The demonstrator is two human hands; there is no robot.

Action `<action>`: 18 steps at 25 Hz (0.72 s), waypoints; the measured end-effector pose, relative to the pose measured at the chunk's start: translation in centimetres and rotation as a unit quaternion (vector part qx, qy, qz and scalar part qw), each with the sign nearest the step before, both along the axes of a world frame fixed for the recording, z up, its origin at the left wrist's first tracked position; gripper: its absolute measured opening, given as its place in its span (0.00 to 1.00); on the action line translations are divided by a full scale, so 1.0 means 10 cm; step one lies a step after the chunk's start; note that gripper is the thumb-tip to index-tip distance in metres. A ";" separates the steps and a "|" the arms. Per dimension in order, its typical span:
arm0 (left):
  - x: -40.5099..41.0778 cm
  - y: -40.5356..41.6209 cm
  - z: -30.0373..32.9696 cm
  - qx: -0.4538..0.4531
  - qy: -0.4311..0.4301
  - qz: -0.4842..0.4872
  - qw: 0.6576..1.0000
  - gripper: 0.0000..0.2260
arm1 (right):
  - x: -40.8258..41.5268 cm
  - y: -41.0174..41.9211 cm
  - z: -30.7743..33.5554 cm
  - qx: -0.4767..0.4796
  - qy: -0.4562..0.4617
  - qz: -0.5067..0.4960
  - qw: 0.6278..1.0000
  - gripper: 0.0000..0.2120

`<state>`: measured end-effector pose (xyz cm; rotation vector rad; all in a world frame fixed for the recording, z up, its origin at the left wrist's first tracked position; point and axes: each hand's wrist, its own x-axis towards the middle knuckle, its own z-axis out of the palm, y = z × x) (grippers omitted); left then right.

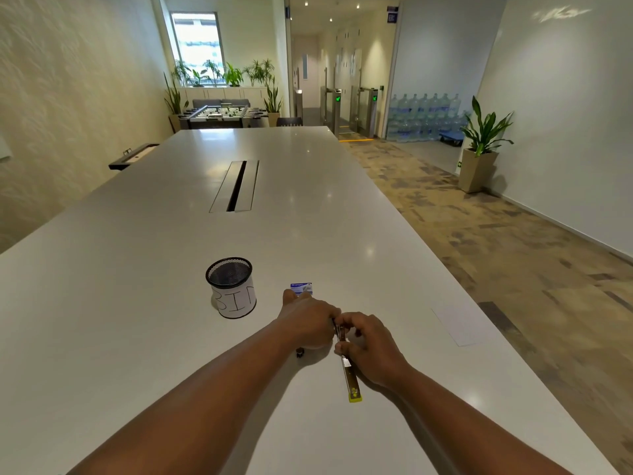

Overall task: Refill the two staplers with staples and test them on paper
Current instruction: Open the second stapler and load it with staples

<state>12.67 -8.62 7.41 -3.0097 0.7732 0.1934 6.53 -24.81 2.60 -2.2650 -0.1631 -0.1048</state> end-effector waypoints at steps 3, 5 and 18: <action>0.00 0.00 -0.01 -0.017 0.014 0.007 1.000 0.13 | -0.02 -0.02 -0.03 0.016 -0.015 0.002 1.000 0.20; 0.01 0.01 -0.03 -0.049 0.031 0.023 0.998 0.16 | -0.03 -0.03 -0.03 0.072 -0.017 0.000 0.997 0.21; 0.70 0.46 -0.19 -0.362 0.044 0.235 0.901 0.20 | 0.75 -0.05 0.10 0.156 0.048 -0.074 0.984 0.09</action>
